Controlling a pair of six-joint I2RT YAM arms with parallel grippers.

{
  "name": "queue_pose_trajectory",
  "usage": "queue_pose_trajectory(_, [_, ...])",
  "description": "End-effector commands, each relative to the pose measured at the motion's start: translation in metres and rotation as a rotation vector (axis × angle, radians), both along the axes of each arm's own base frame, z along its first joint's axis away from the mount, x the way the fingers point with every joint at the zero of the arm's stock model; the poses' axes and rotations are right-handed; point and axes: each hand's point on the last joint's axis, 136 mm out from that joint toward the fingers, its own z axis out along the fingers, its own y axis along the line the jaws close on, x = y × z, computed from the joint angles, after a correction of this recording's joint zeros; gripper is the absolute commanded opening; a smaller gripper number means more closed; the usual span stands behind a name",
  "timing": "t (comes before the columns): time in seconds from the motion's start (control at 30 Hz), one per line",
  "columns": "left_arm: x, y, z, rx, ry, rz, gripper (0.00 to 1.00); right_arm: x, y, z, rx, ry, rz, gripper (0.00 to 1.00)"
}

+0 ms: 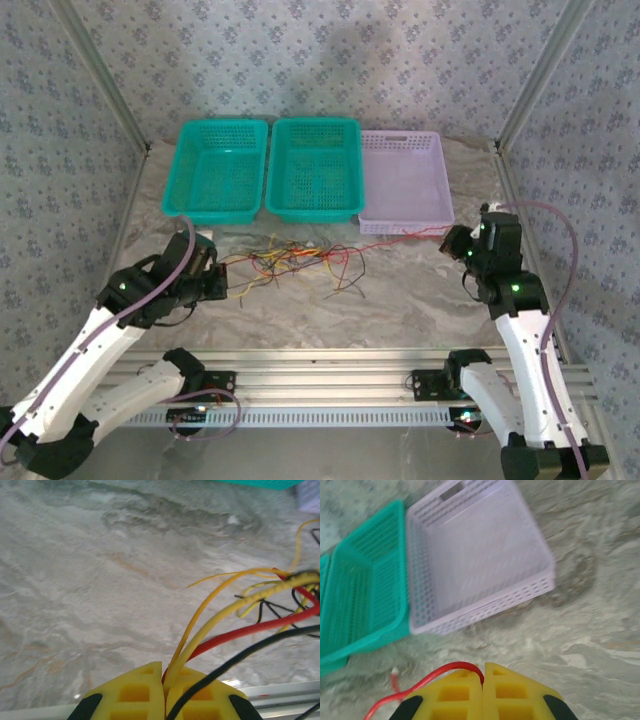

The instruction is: Untangle the cables

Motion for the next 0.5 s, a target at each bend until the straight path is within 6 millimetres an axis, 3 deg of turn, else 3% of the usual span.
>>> queue_pose_trajectory(0.0, [-0.006, 0.038, -0.004, 0.163, 0.019, 0.088, 0.00, 0.001, -0.030, 0.005, 0.060, -0.029, -0.193, 0.00])
queue_pose_trajectory(0.07, [-0.002, 0.045, -0.003, 0.182, 0.011, 0.123, 0.00, -0.002, -0.037, -0.006, 0.108, -0.009, -0.235, 0.00])
queue_pose_trajectory(0.2, [0.007, 0.042, -0.003, 0.157, -0.011, 0.161, 0.00, -0.010, -0.051, 0.001, 0.113, -0.048, -0.308, 0.00])
queue_pose_trajectory(0.27, [0.015, 0.034, -0.004, 0.129, -0.014, 0.161, 0.00, 0.001, -0.043, 0.022, 0.113, -0.134, -0.245, 0.00])
queue_pose_trajectory(0.47, [0.034, -0.004, -0.015, -0.001, -0.004, 0.105, 0.00, 0.026, -0.024, 0.035, 0.108, -0.093, -0.149, 0.00])
